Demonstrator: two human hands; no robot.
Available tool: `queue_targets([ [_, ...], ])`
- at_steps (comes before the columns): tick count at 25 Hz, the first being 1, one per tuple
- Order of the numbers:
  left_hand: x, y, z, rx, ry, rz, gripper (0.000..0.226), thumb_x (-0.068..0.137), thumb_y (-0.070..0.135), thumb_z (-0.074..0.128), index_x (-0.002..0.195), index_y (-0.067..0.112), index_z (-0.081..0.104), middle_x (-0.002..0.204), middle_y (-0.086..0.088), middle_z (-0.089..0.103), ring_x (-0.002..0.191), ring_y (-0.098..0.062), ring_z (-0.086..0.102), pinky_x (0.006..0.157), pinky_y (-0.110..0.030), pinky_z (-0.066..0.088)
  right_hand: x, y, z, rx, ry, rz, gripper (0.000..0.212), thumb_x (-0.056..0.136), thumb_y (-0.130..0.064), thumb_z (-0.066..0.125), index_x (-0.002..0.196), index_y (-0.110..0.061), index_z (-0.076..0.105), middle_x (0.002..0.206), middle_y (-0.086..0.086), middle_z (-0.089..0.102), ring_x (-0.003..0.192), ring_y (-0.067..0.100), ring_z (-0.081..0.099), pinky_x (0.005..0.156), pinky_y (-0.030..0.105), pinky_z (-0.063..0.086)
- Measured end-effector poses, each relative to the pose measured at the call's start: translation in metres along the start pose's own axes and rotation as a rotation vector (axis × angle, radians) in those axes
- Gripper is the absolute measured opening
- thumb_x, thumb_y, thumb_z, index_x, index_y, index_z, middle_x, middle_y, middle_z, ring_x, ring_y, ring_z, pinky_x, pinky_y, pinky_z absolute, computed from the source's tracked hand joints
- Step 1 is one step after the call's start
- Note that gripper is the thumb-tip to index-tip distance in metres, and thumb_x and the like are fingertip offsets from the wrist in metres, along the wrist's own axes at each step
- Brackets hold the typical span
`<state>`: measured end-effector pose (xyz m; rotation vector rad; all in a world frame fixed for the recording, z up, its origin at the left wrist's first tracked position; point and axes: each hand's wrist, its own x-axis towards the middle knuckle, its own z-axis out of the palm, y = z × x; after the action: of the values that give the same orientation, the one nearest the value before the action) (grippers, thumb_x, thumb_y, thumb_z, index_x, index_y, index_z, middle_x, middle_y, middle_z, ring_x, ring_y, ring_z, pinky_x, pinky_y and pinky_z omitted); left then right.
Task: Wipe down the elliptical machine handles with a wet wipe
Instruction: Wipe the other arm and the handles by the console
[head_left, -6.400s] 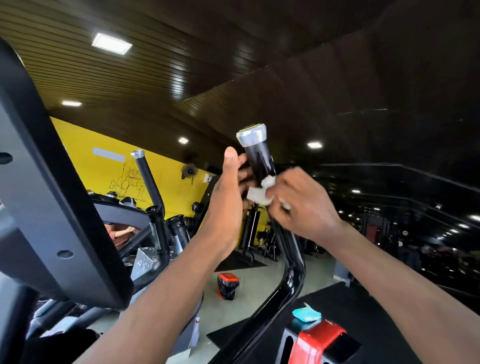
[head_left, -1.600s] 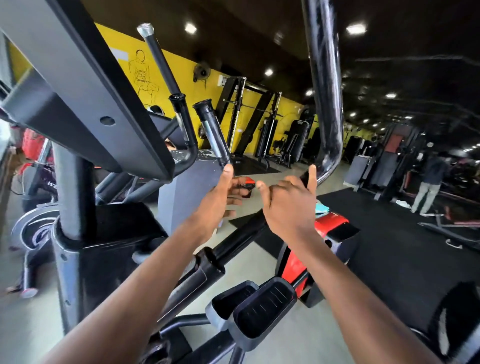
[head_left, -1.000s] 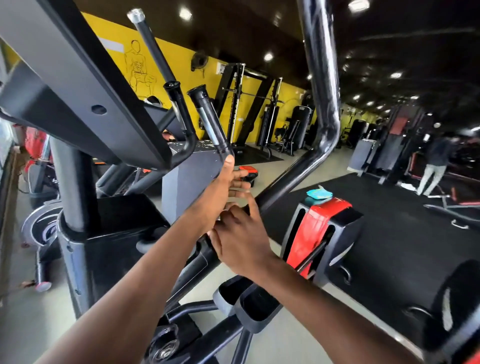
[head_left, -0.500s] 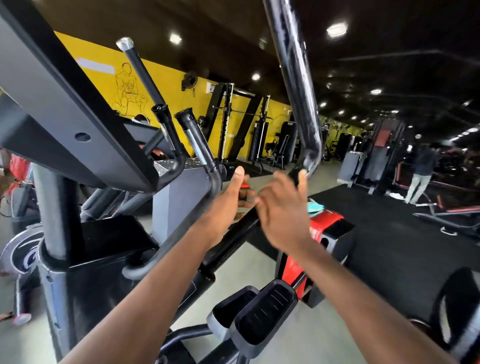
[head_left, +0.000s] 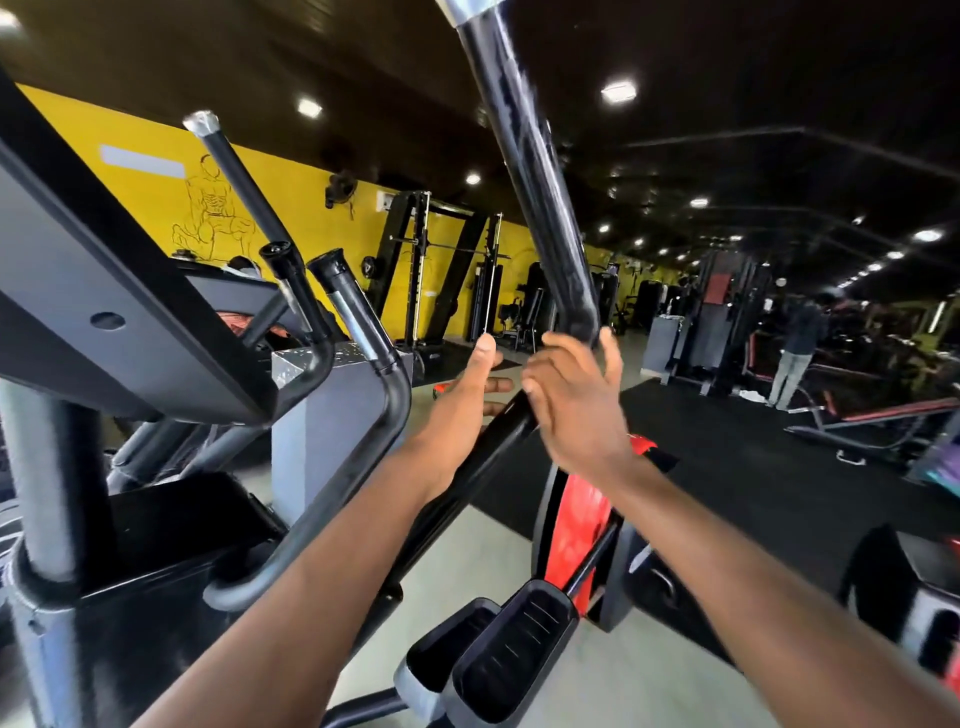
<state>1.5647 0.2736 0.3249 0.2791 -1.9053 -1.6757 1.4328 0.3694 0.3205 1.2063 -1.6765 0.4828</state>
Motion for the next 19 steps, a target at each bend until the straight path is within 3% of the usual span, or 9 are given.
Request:
queue_targets([
  [3,-0.001,0.0,0.004,0.016,0.02,0.001,0.082,0.075,0.087,0.021,0.131,0.035,0.052,0.136,0.005,0.053,0.129,-0.016,0.045,0.115,-0.047,0.026,-0.046,-0.048,0.017,0.133,-0.039,0.015,0.038,0.089,-0.02,0.037,0.123,-0.018,0.055,0.131,0.001,0.055,0.143,0.019,0.027,0.12,0.053,-0.002],
  [6,-0.003,0.003,0.003,0.018,0.023,0.015,0.08,0.079,0.084,0.021,0.134,0.033,0.05,0.141,0.001,0.052,0.13,-0.02,0.047,0.113,-0.046,0.03,-0.049,-0.031,0.01,0.076,-0.018,-0.282,0.045,0.083,-0.006,0.043,0.123,-0.017,0.059,0.126,0.001,0.063,0.135,0.018,0.041,0.118,0.052,0.018],
  [7,-0.005,0.004,0.004,0.027,0.014,0.029,0.087,0.077,0.087,0.021,0.141,0.032,0.046,0.144,0.001,0.05,0.133,-0.02,0.045,0.114,-0.047,0.029,-0.039,-0.016,0.003,0.052,0.022,-0.267,0.045,0.08,-0.001,0.047,0.119,-0.016,0.065,0.122,0.001,0.065,0.132,0.02,0.044,0.115,0.052,0.025],
  [9,-0.009,0.006,0.008,0.053,0.019,0.053,0.102,0.063,0.097,0.022,0.143,0.036,0.043,0.146,0.003,0.049,0.135,-0.021,0.044,0.115,-0.052,0.028,-0.015,0.01,-0.012,0.058,0.131,-0.045,0.049,0.072,0.008,0.053,0.113,-0.014,0.07,0.121,0.003,0.066,0.125,0.024,0.043,0.104,0.051,0.038],
  [11,-0.013,0.009,0.014,0.03,0.087,0.087,0.098,0.064,0.096,0.028,0.133,0.033,0.055,0.137,0.002,0.057,0.127,-0.019,0.051,0.112,-0.046,0.034,-0.009,0.004,-0.015,0.138,0.154,0.13,0.061,0.064,0.017,0.049,0.115,-0.01,0.069,0.122,0.001,0.066,0.113,0.021,0.04,0.091,0.04,0.044],
  [14,-0.024,0.003,0.028,-0.011,0.234,0.235,0.034,0.092,0.057,0.047,0.086,0.028,0.062,0.104,0.004,0.064,0.09,0.0,0.059,0.089,-0.023,0.043,-0.035,-0.037,-0.003,0.383,0.09,0.25,0.064,0.065,0.026,0.049,0.116,-0.008,0.068,0.119,-0.004,0.064,0.106,0.007,0.041,0.085,0.02,0.045],
  [15,-0.028,-0.001,0.032,-0.013,0.276,0.293,0.02,0.096,0.042,0.052,0.087,0.028,0.063,0.102,0.004,0.062,0.085,0.006,0.058,0.083,-0.015,0.041,-0.043,-0.044,-0.004,0.509,0.099,0.317,0.056,0.071,0.024,0.05,0.112,-0.008,0.069,0.113,-0.007,0.064,0.104,0.003,0.046,0.086,0.015,0.044],
  [17,-0.033,-0.012,0.044,-0.001,0.279,0.397,0.013,0.097,0.022,0.055,0.103,0.021,0.066,0.108,0.006,0.059,0.086,0.015,0.056,0.077,-0.004,0.039,-0.053,-0.043,-0.013,0.812,0.115,0.528,0.038,0.083,0.015,0.054,0.102,-0.012,0.072,0.101,-0.006,0.068,0.097,0.007,0.061,0.086,0.022,0.05],
  [19,-0.03,-0.028,0.061,0.019,0.231,0.406,0.022,0.096,0.016,0.055,0.115,0.016,0.064,0.111,0.009,0.057,0.087,0.018,0.054,0.078,-0.004,0.04,-0.058,-0.031,-0.022,1.043,0.132,0.725,0.029,0.085,0.008,0.057,0.096,-0.015,0.07,0.094,0.006,0.071,0.091,0.025,0.066,0.084,0.042,0.054],
])
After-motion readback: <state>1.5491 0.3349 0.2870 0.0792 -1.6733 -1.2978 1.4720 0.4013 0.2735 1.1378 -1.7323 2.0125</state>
